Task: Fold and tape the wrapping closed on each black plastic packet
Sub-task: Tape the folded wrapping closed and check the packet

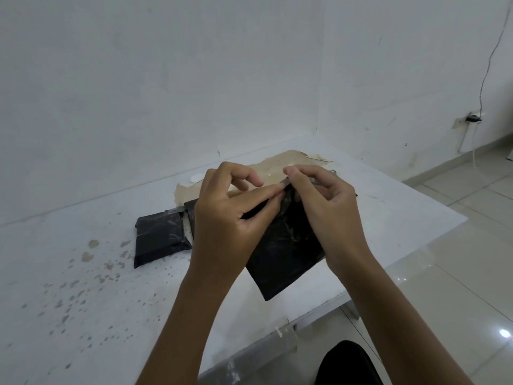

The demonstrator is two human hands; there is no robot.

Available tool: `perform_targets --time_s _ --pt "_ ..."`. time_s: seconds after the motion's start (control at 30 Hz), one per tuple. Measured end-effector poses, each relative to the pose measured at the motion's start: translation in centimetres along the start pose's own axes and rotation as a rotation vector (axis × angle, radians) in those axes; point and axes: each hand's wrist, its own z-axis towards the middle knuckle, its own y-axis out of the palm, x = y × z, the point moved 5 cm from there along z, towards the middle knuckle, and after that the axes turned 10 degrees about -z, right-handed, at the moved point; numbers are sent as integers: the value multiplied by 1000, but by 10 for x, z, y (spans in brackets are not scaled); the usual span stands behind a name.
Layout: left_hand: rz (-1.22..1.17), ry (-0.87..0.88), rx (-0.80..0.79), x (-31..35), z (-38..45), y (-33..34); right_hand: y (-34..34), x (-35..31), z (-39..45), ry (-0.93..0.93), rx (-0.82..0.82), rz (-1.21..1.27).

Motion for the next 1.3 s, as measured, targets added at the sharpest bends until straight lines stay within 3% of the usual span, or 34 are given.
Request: perform_targets --time_s 0.27,0.43,0.57,0.7,0.93,1.3 --pt "-114 -32 37 -2 2 -1 0 -2 1 -26 -19 -10" --pt "-323 -439 218 -14 -1 -5 3 0 1 -79 -13 -115" --pt "-374 -759 146 -22 -3 2 4 -2 2 -105 48 -108" --pt "-364 -693 52 -20 -5 5 3 -4 1 -109 78 -135" --pt "-374 -681 59 -24 -4 0 7 -3 -2 -80 -10 -113" --pt "-404 -716 42 -33 -9 2 7 3 -2 3 -12 -20"
